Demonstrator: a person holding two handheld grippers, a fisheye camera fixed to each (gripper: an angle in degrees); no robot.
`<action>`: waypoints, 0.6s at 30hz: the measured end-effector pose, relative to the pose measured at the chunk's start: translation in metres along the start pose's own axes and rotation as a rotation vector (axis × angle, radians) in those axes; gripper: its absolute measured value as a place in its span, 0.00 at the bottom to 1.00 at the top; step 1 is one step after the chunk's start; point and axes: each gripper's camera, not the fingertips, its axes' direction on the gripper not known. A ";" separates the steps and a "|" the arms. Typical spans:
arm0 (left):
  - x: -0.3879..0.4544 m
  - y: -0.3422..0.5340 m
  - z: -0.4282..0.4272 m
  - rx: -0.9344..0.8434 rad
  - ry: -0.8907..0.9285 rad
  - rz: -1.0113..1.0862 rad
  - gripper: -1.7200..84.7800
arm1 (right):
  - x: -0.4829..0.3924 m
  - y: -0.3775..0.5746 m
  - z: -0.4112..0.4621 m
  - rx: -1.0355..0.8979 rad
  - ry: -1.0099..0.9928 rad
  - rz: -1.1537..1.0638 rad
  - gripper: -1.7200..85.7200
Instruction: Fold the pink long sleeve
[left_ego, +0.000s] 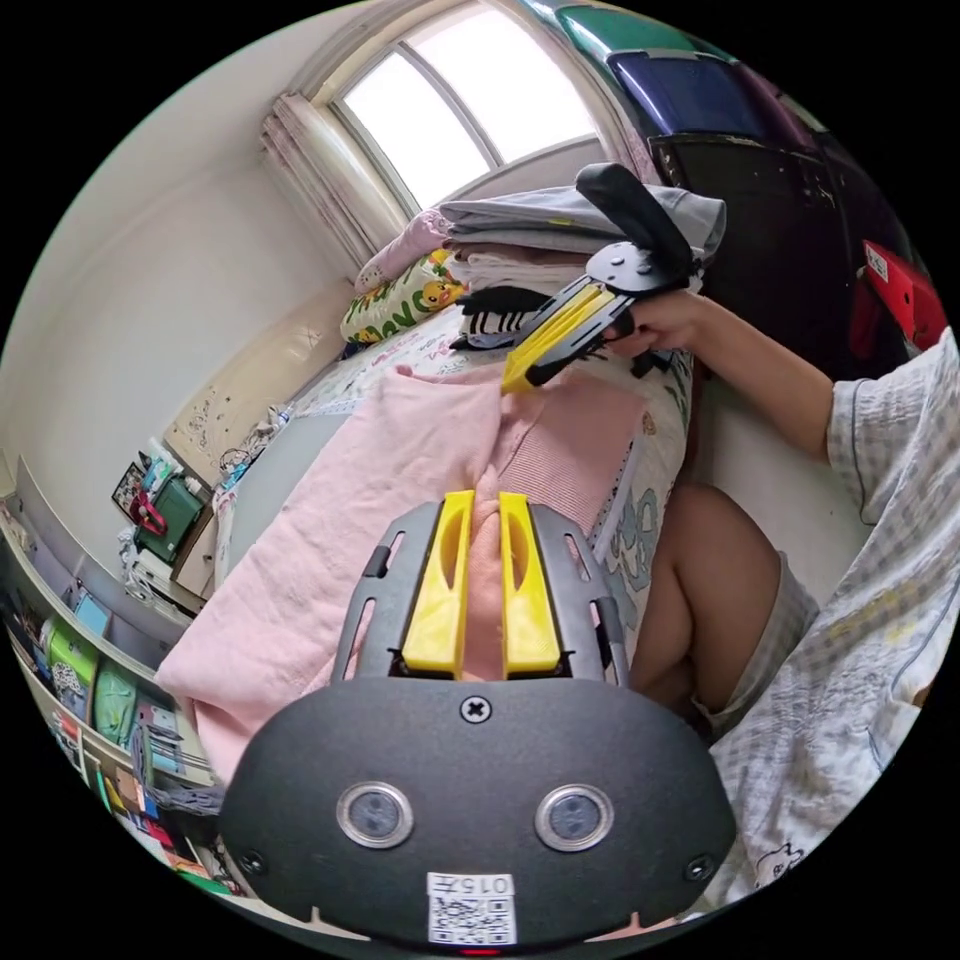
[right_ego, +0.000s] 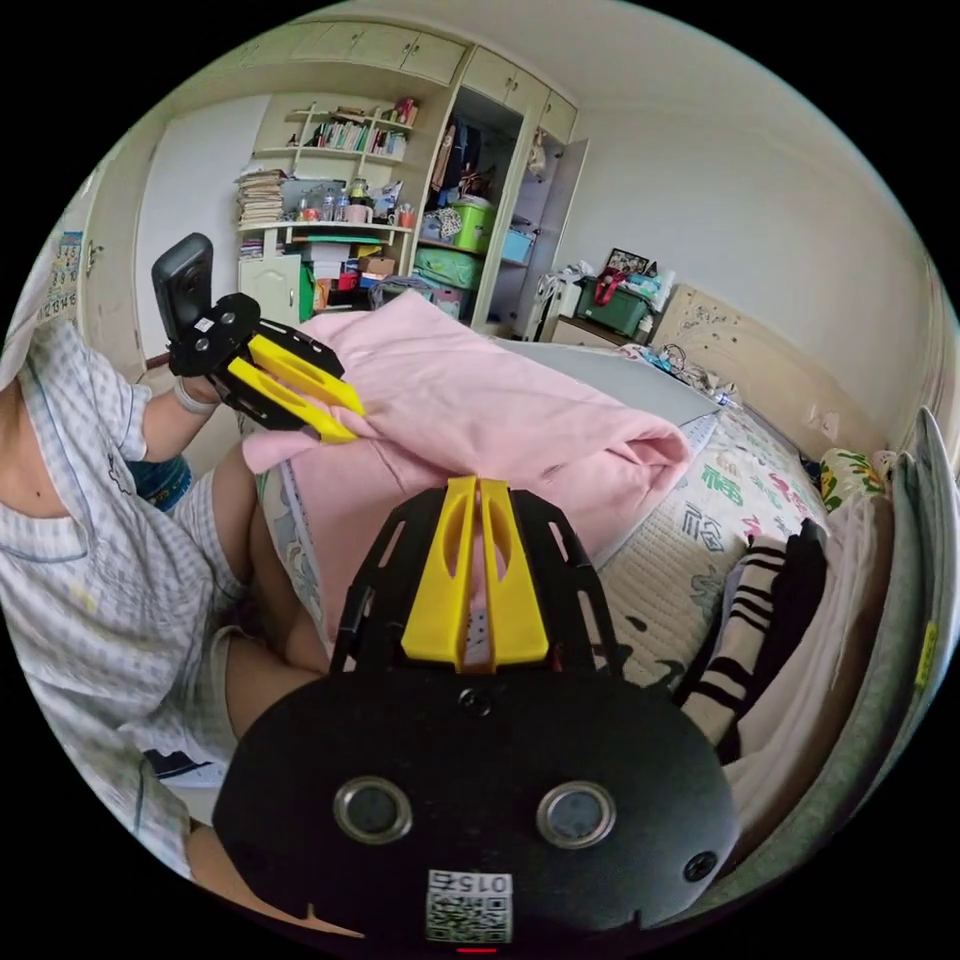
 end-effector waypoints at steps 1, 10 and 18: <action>0.002 -0.001 0.001 -0.002 -0.018 0.009 0.06 | -0.002 -0.005 0.001 -0.012 0.012 -0.003 0.01; -0.041 0.005 -0.032 0.142 0.128 -0.071 0.09 | 0.052 -0.030 -0.027 0.093 0.066 0.256 0.09; -0.090 -0.007 -0.008 0.076 0.189 -0.135 0.10 | 0.112 -0.110 0.050 -0.091 0.222 0.304 0.12</action>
